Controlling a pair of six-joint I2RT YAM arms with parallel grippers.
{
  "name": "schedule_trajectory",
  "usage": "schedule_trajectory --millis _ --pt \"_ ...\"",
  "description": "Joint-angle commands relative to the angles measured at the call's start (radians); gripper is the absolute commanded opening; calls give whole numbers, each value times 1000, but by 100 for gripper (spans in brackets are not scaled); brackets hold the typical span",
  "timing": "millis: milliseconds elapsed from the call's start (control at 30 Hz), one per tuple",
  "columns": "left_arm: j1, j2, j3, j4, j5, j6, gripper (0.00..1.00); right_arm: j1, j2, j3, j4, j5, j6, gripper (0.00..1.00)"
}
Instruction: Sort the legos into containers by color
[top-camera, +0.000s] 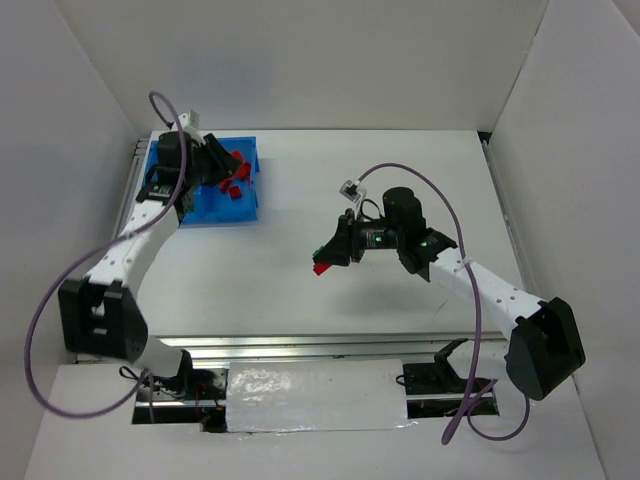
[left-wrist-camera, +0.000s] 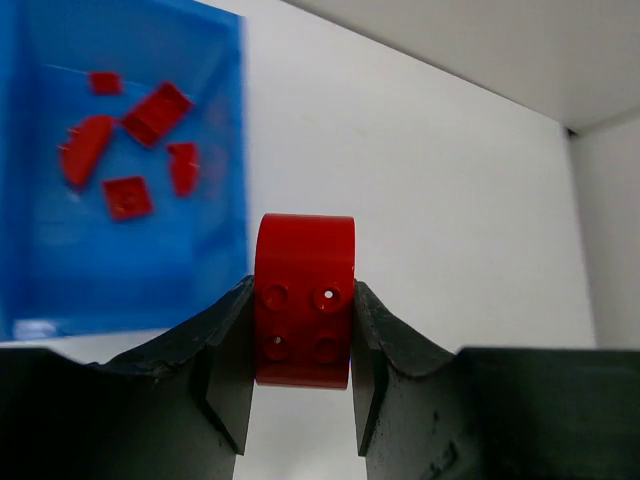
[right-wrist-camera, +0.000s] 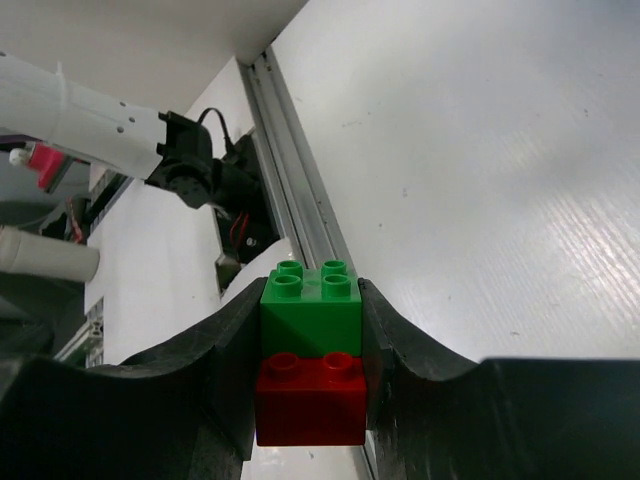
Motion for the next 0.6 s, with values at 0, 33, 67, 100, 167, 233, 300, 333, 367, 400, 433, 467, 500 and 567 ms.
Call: schedule_trajectory --millis 0,33,67,100,167,233,300,333,367,400,433,467,500,567 --pt "35 194 145 2 -255 33 32 3 -64 47 -18 83 34 0" --pt "40 293 231 -2 -261 28 37 6 -78 45 -18 106 38 0" --pt "44 340 273 -20 -258 31 43 8 -92 41 -18 112 41 0" --pt "54 390 320 -40 -255 33 49 8 -116 39 -40 120 40 0" --pt "57 504 431 -79 -257 43 60 11 -135 44 -61 130 26 0" --pt "60 573 489 -90 -277 51 74 12 -158 47 -85 135 8 0" --pt "72 592 506 -99 -294 45 99 12 -168 50 -107 140 -2 0" --pt "77 590 502 -93 -279 49 99 14 -170 53 -114 143 -9 0" --pt "83 578 494 -87 -242 45 99 11 -167 64 -126 146 -15 0" --pt "84 529 462 -65 -226 40 99 14 -159 68 -143 158 -19 0" --pt "84 489 434 -48 -206 42 99 14 -155 74 -148 166 -14 0" --pt "84 447 405 -25 -139 43 99 11 -147 81 -148 172 -8 0" --pt "83 393 321 49 -80 43 100 11 -135 84 -137 175 4 0" --pt "80 227 229 123 133 17 100 8 -126 82 -110 158 34 0"
